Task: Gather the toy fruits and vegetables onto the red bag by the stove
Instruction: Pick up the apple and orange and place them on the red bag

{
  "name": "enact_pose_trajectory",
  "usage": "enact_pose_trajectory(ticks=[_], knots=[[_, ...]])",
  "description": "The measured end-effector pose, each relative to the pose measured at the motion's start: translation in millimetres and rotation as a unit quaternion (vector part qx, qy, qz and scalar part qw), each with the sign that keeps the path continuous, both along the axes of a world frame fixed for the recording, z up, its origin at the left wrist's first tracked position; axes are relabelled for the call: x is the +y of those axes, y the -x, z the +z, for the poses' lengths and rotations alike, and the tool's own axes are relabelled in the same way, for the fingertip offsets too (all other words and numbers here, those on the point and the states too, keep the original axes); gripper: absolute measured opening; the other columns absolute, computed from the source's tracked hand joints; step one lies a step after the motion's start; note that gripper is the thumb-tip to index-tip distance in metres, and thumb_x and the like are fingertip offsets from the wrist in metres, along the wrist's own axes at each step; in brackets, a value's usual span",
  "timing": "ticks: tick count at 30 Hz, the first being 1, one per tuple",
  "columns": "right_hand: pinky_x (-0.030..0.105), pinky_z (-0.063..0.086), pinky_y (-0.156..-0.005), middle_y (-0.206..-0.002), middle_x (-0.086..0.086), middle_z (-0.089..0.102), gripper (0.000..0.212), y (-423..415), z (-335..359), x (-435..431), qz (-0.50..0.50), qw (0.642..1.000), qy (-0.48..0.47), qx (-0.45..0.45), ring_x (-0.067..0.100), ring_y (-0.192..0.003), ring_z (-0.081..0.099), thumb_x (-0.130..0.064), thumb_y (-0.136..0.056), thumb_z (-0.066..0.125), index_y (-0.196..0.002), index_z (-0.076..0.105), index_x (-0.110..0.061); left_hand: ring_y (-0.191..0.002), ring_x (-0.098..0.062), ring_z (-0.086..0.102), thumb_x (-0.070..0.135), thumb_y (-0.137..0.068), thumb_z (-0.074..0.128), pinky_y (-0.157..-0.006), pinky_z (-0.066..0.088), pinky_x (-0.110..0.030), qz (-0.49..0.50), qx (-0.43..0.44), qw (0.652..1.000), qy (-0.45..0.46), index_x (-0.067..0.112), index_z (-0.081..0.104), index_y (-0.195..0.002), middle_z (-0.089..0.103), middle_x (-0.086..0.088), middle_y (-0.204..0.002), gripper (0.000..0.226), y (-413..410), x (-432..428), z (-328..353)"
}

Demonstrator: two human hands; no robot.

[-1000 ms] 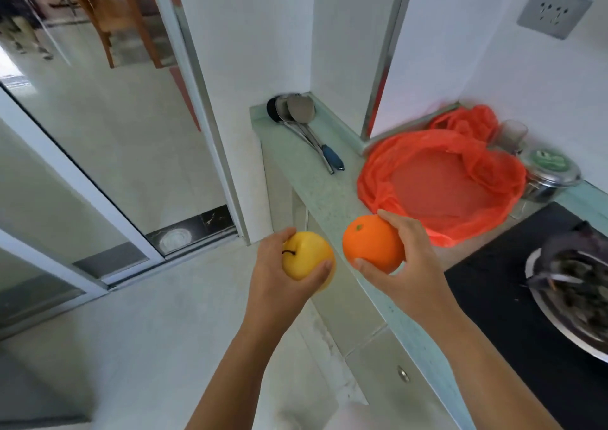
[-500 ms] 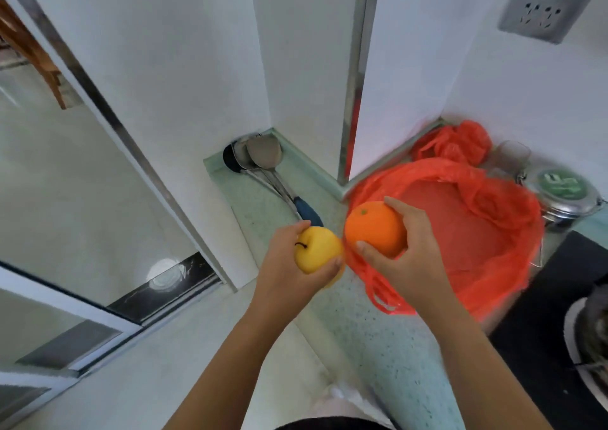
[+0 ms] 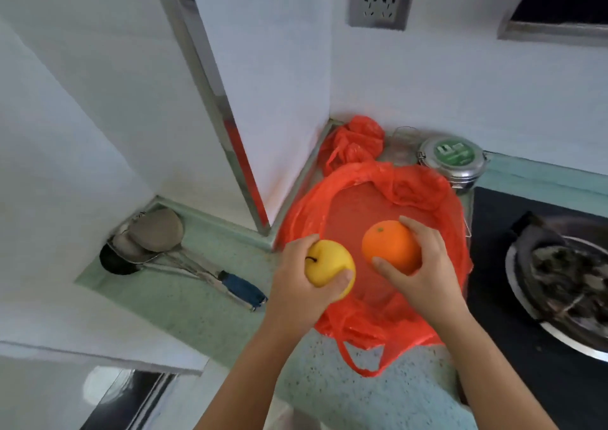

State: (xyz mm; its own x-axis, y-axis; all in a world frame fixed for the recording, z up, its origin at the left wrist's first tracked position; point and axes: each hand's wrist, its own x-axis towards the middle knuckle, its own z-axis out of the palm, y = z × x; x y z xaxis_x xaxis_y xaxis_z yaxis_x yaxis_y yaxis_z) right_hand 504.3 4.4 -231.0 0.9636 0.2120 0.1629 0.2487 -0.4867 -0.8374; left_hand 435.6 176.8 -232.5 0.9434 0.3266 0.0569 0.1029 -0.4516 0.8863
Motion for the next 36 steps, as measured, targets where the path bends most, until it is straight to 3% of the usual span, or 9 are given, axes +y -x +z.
enact_pose_trajectory(ticks=[3, 8, 15, 20, 25, 28, 33, 36], knots=[[0.013, 0.031, -0.084, -0.122, -0.007, 0.038, 0.068, -1.0, -0.4, -4.9, -0.051, 0.998, 0.007, 0.038, 0.002, -0.103, 0.038, -0.024, -0.070, 0.077, -0.128, 0.042, -0.029, -0.103, 0.017, 0.038, 0.048, -0.066, 0.071, -0.080, 0.032, -0.003, -0.049, 0.003, 0.999, 0.003, 0.037, 0.042, -0.121, 0.040, 0.028, -0.112, 0.063, -25.4, 4.6, -4.3], [-0.005, 0.030, -0.071, -0.120, -0.010, 0.036, 0.069, -21.9, -0.6, -7.5, -0.107, 0.993, 0.032, 0.043, 0.003, -0.103, 0.038, -0.027, -0.071, 0.077, -0.130, 0.041, -0.027, -0.106, -0.001, 0.042, 0.039, -0.069, 0.075, -0.084, 0.027, 0.002, -0.114, -0.017, 0.993, -0.027, 0.020, 0.047, -0.127, 0.044, 0.012, -0.117, 0.067, -74.1, 5.9, -7.7], [0.017, 0.030, -0.083, -0.119, -0.013, 0.033, 0.069, -63.6, -16.2, -4.6, -0.160, 0.984, 0.063, 0.047, 0.004, -0.107, 0.038, -0.030, -0.071, 0.075, -0.130, 0.039, -0.027, -0.108, -0.007, 0.040, 0.028, -0.068, 0.079, -0.085, 0.023, 0.001, -0.161, -0.040, 0.984, -0.067, 0.010, 0.048, -0.126, 0.042, 0.006, -0.115, 0.068, -147.9, 1.3, -22.2], [0.021, 0.036, -0.081, -0.128, -0.004, 0.036, 0.071, -98.8, -43.0, -3.0, -0.188, 0.976, 0.054, 0.093, 0.008, -0.106, 0.041, -0.031, -0.073, 0.073, -0.133, 0.035, -0.025, -0.113, -0.010, 0.039, 0.031, -0.069, 0.078, -0.091, 0.023, -0.010, -0.175, -0.015, 0.981, -0.077, 0.010, 0.046, -0.128, 0.041, 0.004, -0.118, 0.071, -191.3, -4.3, -49.0], [0.029, 0.042, -0.090, -0.121, -0.011, 0.032, 0.071, -131.9, -67.8, -3.0, -0.201, 0.973, 0.052, 0.102, 0.015, -0.116, 0.042, -0.032, -0.073, 0.073, -0.132, 0.036, -0.026, -0.115, -0.018, 0.043, 0.029, -0.066, 0.080, -0.091, 0.024, -0.012, -0.168, 0.005, 0.982, -0.084, 0.008, 0.047, -0.126, 0.046, -0.004, -0.121, 0.071, -221.4, -10.8, -79.0], [0.025, 0.038, -0.089, -0.120, -0.013, 0.034, 0.069, -148.9, -80.2, -3.2, -0.211, 0.973, 0.046, 0.086, 0.013, -0.116, 0.041, -0.032, -0.071, 0.074, -0.130, 0.038, -0.026, -0.113, -0.018, 0.043, 0.027, -0.064, 0.081, -0.090, 0.021, -0.009, -0.166, -0.005, 0.982, -0.093, 0.006, 0.049, -0.125, 0.047, -0.005, -0.119, 0.072, -235.6, -14.3, -91.9], [0.024, 0.037, -0.089, -0.120, -0.013, 0.035, 0.071, -167.8, -96.7, -1.6, -0.216, 0.973, 0.044, 0.075, 0.009, -0.114, 0.039, -0.033, -0.071, 0.075, -0.131, 0.038, -0.025, -0.111, -0.016, 0.042, 0.027, -0.062, 0.083, -0.094, 0.031, -0.023, -0.157, -0.032, 0.981, -0.109, 0.004, 0.050, -0.123, 0.048, -0.009, -0.119, 0.073, -256.3, -15.6, -105.7], [0.025, 0.036, -0.093, -0.120, -0.011, 0.035, 0.072, -173.3, -105.1, -0.9, -0.222, 0.971, 0.044, 0.074, 0.008, -0.115, 0.038, -0.033, -0.071, 0.075, -0.132, 0.038, -0.022, -0.112, -0.019, 0.043, 0.037, -0.064, 0.078, -0.096, 0.032, -0.026, -0.154, -0.029, 0.982, -0.109, 0.004, 0.049, -0.123, 0.048, -0.010, -0.120, 0.074, -264.4, -16.4, -112.6]])
